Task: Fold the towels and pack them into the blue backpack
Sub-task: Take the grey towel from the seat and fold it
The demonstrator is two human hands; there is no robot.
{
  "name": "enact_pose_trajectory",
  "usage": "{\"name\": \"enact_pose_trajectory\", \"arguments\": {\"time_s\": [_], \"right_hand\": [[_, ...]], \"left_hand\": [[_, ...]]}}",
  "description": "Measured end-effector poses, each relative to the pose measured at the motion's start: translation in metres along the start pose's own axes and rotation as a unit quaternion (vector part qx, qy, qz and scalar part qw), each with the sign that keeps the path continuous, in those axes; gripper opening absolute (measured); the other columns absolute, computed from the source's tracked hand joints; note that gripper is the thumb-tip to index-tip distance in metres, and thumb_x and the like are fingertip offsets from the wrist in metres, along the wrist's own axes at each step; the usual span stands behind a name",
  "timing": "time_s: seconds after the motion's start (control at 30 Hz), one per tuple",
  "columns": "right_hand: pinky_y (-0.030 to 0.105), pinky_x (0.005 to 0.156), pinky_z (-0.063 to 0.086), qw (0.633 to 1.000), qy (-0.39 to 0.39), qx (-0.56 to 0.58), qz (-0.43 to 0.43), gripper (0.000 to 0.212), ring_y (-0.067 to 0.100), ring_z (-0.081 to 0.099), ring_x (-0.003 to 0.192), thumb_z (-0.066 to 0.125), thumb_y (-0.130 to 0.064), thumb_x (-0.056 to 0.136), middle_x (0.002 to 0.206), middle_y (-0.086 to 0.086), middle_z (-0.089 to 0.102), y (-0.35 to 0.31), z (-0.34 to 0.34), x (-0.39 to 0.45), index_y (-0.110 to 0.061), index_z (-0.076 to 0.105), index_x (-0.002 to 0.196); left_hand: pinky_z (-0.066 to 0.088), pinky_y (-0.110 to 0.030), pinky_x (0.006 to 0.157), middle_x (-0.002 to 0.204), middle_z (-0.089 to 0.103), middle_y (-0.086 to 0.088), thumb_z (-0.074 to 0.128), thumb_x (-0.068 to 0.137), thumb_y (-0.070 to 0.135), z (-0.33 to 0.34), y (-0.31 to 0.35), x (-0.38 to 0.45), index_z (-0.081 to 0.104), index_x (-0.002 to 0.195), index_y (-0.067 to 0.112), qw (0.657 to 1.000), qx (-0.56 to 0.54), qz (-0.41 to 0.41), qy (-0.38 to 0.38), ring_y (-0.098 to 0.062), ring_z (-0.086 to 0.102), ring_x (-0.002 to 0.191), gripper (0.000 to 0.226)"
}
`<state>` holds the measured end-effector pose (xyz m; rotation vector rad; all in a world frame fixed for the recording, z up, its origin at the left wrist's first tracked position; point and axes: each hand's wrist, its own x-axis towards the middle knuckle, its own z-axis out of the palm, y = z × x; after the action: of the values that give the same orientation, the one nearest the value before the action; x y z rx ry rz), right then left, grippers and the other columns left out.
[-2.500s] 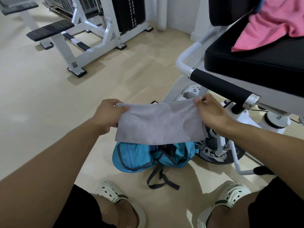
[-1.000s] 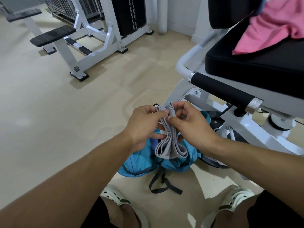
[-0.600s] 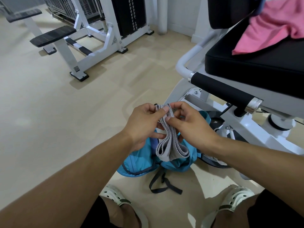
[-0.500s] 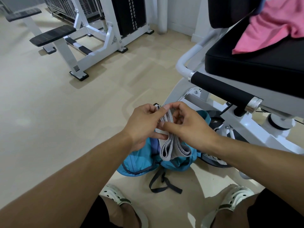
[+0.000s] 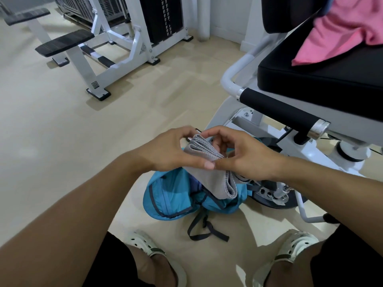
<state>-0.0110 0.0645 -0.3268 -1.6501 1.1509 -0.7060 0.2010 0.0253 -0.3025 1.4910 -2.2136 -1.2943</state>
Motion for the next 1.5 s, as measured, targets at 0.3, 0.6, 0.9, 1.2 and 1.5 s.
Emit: {"name": "enact_pose_trajectory", "arguments": {"time_s": [0.3, 0.6, 0.9, 1.2, 1.5], "right_hand": [[0.023, 0.077, 0.053, 0.976, -0.077, -0.200, 0.036, 0.064, 0.007, 0.063, 0.093, 0.088, -0.039, 0.075, 0.107, -0.012, 0.064, 0.002, -0.021, -0.003, -0.036, 0.054, 0.128], [0.025, 0.070, 0.052, 0.947, -0.127, -0.288, 0.068, 0.039, 0.007, 0.063, 0.083, 0.082, -0.049, 0.078, 0.095, -0.010, 0.068, 0.006, -0.022, -0.004, -0.029, 0.064, 0.106], [0.025, 0.067, 0.056, 0.995, -0.006, -0.029, 0.100, 0.029, 0.019, 0.073, 0.085, 0.076, -0.028, 0.089, 0.099, 0.004, 0.075, 0.002, -0.017, -0.001, -0.022, 0.057, 0.110], [0.029, 0.072, 0.061, 0.923, 0.047, 0.348, 0.155, 0.040, 0.022, 0.074, 0.099, 0.065, -0.020, 0.093, 0.122, 0.011, 0.073, -0.008, -0.021, 0.002, -0.014, 0.058, 0.132], [0.040, 0.098, 0.056, 0.932, 0.013, 0.238, 0.273, 0.066, 0.022, 0.070, 0.113, 0.085, -0.026, 0.072, 0.119, 0.000, 0.075, 0.018, -0.027, 0.011, -0.019, 0.060, 0.132]], "left_hand": [[0.054, -0.043, 0.080, 0.091, 0.074, -0.014, 0.088, 0.077, 0.023, 0.005, -0.006, 0.004, 0.066, 0.088, 0.008, 0.996, -0.047, 0.078, 0.017, -0.029, 0.068, 0.085, 0.028], [0.055, -0.050, 0.080, 0.089, 0.076, -0.014, 0.091, 0.072, 0.027, 0.005, -0.006, 0.004, 0.061, 0.085, 0.010, 0.998, -0.041, 0.055, -0.016, -0.035, 0.070, 0.090, 0.036], [0.051, -0.026, 0.083, 0.113, 0.068, 0.010, 0.075, 0.054, 0.077, -0.002, -0.013, 0.011, 0.053, 0.129, 0.027, 0.982, -0.121, -0.103, 0.100, -0.006, 0.064, 0.106, 0.093], [0.042, -0.049, 0.114, 0.136, 0.066, -0.006, 0.055, 0.082, 0.072, 0.006, -0.024, 0.010, 0.056, 0.140, 0.020, 0.858, -0.476, -0.173, -0.085, -0.026, 0.061, 0.128, 0.078], [0.057, -0.046, 0.096, 0.117, 0.075, -0.007, 0.077, 0.085, 0.013, 0.020, -0.018, 0.011, 0.065, 0.128, 0.009, 0.879, -0.439, -0.186, -0.010, -0.028, 0.071, 0.111, 0.045]]}}
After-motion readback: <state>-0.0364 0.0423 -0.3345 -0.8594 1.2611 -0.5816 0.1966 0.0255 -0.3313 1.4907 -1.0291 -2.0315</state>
